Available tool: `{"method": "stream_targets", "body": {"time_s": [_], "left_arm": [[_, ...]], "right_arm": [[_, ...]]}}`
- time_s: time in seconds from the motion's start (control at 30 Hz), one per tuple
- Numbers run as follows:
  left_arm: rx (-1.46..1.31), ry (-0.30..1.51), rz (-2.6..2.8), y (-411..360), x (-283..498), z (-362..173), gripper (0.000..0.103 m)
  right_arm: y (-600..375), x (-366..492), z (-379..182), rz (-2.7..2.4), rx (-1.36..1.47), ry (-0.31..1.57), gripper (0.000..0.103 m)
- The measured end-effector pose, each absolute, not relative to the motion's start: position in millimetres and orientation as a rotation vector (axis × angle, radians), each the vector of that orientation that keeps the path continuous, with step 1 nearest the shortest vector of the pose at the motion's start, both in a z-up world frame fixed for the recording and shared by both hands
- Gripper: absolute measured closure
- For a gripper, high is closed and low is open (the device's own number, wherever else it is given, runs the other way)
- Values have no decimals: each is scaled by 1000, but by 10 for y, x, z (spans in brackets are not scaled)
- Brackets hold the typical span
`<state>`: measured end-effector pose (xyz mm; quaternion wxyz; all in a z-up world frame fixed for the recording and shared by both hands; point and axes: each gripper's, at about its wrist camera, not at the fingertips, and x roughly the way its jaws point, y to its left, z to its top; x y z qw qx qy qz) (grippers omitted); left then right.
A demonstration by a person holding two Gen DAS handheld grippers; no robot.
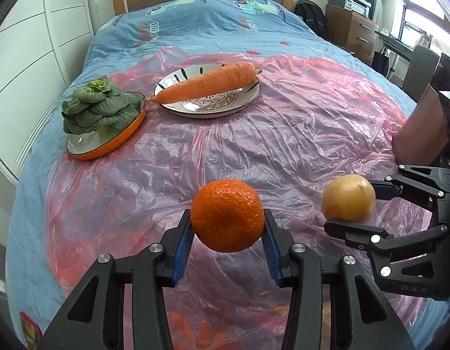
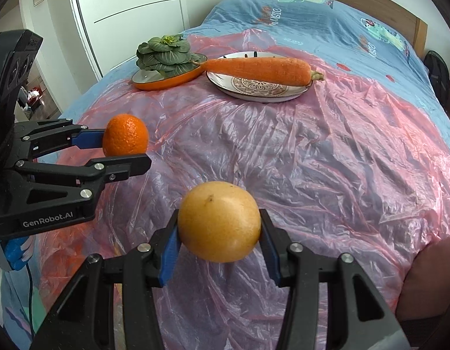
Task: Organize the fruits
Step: 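Carry the tangerine and grapefruit past the kettle over the green tray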
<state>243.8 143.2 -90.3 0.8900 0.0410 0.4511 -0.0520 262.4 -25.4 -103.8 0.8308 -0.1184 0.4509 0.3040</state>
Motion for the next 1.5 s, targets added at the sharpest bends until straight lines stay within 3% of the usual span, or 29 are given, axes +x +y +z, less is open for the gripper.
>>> {"method": "stream_targets", "body": {"time_s": [0.7,1.5], "left_arm": [[111,930,-114,890,1803,-618,64],[191,956,-473,-1214,1068,-482,64]], "right_arm": [[-891,1848,-872,608,-208,974,17],[-3230,1302,-643,284,-49,950,17]]}}
